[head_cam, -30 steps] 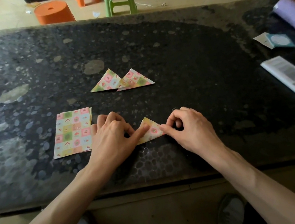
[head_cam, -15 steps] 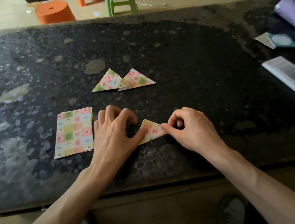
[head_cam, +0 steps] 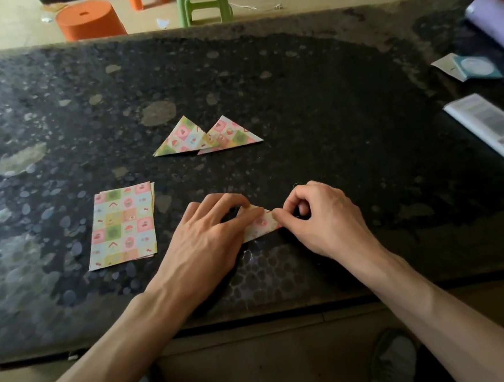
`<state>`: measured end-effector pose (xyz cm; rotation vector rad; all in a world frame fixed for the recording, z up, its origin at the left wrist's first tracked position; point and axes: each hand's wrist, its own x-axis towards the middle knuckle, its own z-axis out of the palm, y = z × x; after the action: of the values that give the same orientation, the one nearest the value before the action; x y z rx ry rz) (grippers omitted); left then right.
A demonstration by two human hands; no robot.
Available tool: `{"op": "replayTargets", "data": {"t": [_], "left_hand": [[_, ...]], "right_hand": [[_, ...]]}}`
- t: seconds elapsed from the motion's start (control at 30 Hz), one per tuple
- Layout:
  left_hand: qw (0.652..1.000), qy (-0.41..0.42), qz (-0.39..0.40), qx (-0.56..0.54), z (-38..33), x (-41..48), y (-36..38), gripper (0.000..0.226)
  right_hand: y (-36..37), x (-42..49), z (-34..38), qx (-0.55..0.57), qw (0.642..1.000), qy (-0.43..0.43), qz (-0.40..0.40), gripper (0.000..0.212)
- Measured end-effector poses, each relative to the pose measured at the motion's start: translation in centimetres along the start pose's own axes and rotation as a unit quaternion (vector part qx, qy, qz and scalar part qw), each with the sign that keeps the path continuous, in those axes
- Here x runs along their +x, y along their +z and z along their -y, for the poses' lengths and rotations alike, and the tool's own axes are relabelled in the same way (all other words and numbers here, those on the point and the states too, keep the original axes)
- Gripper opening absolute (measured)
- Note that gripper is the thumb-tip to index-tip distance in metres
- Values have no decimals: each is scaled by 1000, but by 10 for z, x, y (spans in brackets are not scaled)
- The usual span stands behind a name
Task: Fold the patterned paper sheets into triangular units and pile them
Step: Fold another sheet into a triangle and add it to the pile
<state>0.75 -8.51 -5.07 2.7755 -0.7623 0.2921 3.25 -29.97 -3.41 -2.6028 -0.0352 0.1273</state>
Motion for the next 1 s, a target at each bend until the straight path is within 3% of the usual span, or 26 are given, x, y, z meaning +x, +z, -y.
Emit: {"op": "replayTargets", "data": {"t": [0.23, 0.4, 0.6, 1.0], "left_hand": [[1000, 13, 11, 25, 1, 0, 0, 41], [999, 14, 27, 29, 1, 1, 1, 43], [999, 12, 29, 25, 0, 2, -2, 45], [999, 12, 34, 29, -1, 2, -2, 41]], "right_hand": [[-3, 1, -2, 25, 1000, -8, -6, 23], [-25, 6, -16, 65, 997, 0, 44, 2], [-38, 5, -26, 87, 990, -7, 107, 3], [-28, 2, -20, 49, 996, -1, 78, 13]]}}
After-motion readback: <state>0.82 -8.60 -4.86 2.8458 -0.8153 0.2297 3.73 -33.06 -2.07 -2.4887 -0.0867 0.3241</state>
